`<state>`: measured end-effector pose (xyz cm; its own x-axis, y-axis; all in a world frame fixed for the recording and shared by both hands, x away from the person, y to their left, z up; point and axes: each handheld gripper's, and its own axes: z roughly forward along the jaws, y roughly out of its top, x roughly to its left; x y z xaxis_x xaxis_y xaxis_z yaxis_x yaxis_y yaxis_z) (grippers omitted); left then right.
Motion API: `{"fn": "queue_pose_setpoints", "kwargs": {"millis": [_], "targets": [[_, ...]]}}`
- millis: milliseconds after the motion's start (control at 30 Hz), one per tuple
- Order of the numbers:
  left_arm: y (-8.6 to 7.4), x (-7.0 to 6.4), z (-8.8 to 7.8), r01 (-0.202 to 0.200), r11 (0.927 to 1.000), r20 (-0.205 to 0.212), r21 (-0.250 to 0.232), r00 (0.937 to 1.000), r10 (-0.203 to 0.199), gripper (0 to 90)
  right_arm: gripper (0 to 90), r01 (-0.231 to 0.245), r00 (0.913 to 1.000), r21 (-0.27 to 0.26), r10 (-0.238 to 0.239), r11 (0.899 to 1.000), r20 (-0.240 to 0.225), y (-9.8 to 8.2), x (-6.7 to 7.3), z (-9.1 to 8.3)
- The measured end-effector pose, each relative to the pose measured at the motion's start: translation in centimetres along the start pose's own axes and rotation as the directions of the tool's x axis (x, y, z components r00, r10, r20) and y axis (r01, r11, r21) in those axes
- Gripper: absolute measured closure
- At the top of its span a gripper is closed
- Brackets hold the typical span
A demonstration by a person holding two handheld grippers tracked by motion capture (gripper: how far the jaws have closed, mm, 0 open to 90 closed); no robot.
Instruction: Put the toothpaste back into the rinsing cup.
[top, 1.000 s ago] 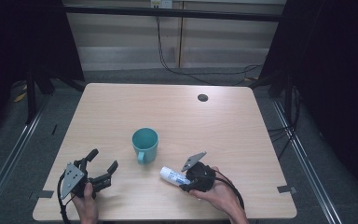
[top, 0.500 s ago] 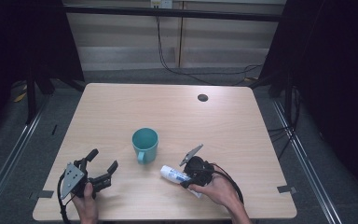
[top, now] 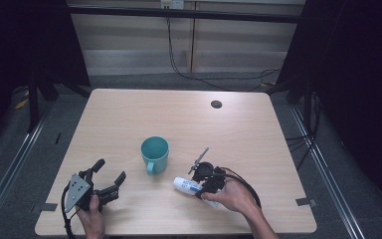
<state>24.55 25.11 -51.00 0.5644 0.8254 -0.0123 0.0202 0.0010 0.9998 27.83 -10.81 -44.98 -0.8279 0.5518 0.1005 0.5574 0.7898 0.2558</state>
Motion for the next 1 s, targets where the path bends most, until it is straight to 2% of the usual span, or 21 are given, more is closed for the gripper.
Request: {"fn": "queue_pose_setpoints", "kwargs": {"millis": [67, 100, 300, 333, 467, 633, 733, 767, 1000], "targets": [[0.0, 0.0, 0.0, -0.004, 1.0, -0.003, 0.0, 1.0, 0.004, 15.5, 70.3, 0.005, 1.0, 0.005, -0.005, 1.0, -0.001, 0.0, 0.0, -0.1], [0.0, 0.0, 0.0, -0.003, 1.0, -0.004, -0.001, 1.0, 0.003, 15.5, 70.3, 0.017, 0.9997, 0.007, -0.017, 1.0, 0.015, 0.0, 0.1, -0.1], [0.0, 0.0, 0.0, -0.003, 1.0, -0.003, -0.001, 1.0, 0.003, 15.5, 70.4, 0.006, 1.0, 0.034, -0.006, 0.999, 0.008, 0.0, 0.0, -0.5], [0.0, 0.0, 0.0, 0.001, 1.0, 0.002, 0.0, 1.0, -0.001, 15.5, 70.3, 0.022, 0.9998, 0.035, -0.022, 0.999, 0.004, 0.0, 0.0, -0.6], [0.0, 0.0, 0.0, 0.004, 1.0, 0.003, 0.0, 1.0, -0.004, 15.5, 70.4, -0.02, 0.9998, 0.037, 0.02, 0.999, -0.001, -0.4, -0.6, -1.3], [0.0, 0.0, 0.0, 0.0, 1.0, 0.001, 0.0, 1.0, 0.0, 15.5, 70.4, -0.029, 0.9996, 0.047, 0.028, 0.998, 0.006, -0.2, -1.2, -2.2], [0.0, 0.0, 0.0, 0.0, 1.0, 0.001, 0.0, 1.0, 0.0, 15.5, 70.3, -0.03, 0.9995, 0.073, 0.029, 0.997, 0.014, 0.0, -1.4, -2.6], [0.0, 0.0, 0.0, 0.0, 1.0, 0.001, 0.0, 1.0, 0.0, 15.5, 70.3, -0.031, 0.9995, 0.084, 0.031, 0.996, 0.001, 0.1, -1.5, -2.7], [0.0, 0.0, 0.0, 0.004, 1.0, 0.002, 0.0, 1.0, -0.004, 15.5, 70.3, -0.037, 0.9992, 0.097, 0.035, 0.995, 0.02, 1.0, -1.8, -4.1]]}}
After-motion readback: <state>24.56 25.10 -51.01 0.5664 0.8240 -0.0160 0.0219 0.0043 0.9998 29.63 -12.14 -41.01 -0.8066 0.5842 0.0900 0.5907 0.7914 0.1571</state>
